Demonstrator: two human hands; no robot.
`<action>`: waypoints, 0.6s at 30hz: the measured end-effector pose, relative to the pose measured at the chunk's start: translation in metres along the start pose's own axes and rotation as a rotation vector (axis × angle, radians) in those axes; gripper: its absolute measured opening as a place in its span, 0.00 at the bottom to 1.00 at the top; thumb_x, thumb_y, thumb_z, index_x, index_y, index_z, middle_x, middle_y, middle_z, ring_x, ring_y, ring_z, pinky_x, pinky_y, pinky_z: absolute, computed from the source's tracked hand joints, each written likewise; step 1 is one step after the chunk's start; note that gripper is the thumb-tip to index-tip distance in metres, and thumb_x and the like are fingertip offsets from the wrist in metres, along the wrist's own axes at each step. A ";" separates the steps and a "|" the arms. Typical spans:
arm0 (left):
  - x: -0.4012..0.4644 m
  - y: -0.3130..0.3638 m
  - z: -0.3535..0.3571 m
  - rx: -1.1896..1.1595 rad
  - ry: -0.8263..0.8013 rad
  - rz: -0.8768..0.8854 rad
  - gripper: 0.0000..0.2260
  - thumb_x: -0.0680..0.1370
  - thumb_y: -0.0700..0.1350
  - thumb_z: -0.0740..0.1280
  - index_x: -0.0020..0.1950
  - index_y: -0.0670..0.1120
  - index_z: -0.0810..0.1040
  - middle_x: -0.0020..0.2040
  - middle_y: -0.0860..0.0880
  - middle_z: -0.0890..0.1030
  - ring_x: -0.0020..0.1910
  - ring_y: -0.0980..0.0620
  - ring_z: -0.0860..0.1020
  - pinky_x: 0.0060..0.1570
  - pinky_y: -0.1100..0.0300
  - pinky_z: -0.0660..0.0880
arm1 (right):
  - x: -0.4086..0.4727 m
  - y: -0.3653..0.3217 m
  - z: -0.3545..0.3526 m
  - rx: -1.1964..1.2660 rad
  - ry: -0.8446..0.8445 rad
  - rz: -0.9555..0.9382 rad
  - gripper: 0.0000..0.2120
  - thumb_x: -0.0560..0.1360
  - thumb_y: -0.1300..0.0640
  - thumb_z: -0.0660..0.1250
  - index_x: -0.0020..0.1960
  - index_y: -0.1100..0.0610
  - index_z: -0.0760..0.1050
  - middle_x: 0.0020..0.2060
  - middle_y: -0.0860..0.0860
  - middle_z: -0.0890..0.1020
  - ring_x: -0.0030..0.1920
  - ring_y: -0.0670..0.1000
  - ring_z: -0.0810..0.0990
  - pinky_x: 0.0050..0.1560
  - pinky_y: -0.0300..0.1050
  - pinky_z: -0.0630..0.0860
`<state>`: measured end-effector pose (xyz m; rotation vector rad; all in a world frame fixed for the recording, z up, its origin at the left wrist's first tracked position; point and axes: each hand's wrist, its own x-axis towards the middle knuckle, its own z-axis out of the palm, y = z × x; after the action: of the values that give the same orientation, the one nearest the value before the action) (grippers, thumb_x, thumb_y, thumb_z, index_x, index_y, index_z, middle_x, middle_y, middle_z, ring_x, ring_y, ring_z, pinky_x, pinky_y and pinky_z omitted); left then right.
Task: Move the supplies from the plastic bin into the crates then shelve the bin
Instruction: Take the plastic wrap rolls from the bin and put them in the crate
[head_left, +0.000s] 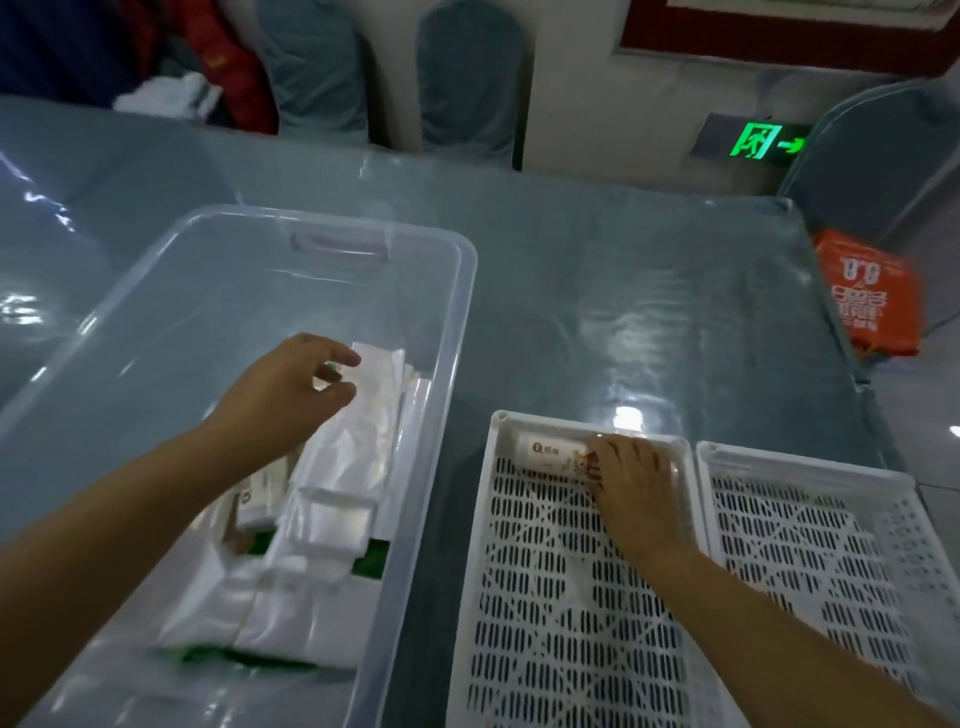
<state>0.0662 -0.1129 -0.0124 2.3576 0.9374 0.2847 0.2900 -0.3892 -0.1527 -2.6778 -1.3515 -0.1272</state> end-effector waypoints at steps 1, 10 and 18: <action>0.000 -0.007 -0.002 0.034 -0.040 -0.016 0.09 0.73 0.43 0.69 0.51 0.53 0.77 0.51 0.53 0.76 0.44 0.56 0.77 0.46 0.58 0.71 | 0.000 -0.002 0.000 -0.003 0.006 0.014 0.24 0.62 0.58 0.78 0.56 0.56 0.75 0.50 0.53 0.80 0.50 0.55 0.78 0.56 0.53 0.75; -0.002 -0.063 0.020 0.442 -0.332 0.013 0.26 0.71 0.50 0.70 0.66 0.44 0.69 0.62 0.43 0.74 0.59 0.45 0.73 0.55 0.55 0.70 | 0.024 -0.055 -0.049 0.109 0.237 -0.006 0.20 0.67 0.63 0.73 0.58 0.62 0.76 0.55 0.59 0.78 0.57 0.61 0.74 0.60 0.55 0.67; 0.020 -0.052 0.035 -0.066 -0.198 -0.347 0.06 0.71 0.41 0.66 0.45 0.40 0.73 0.37 0.46 0.75 0.36 0.49 0.74 0.33 0.60 0.68 | 0.046 -0.112 -0.093 0.301 0.402 0.015 0.16 0.70 0.65 0.69 0.58 0.61 0.76 0.56 0.58 0.77 0.59 0.57 0.71 0.63 0.45 0.63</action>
<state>0.0658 -0.0838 -0.0722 2.0723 1.1933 -0.0535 0.2255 -0.3020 -0.0450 -2.2587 -1.1224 -0.4015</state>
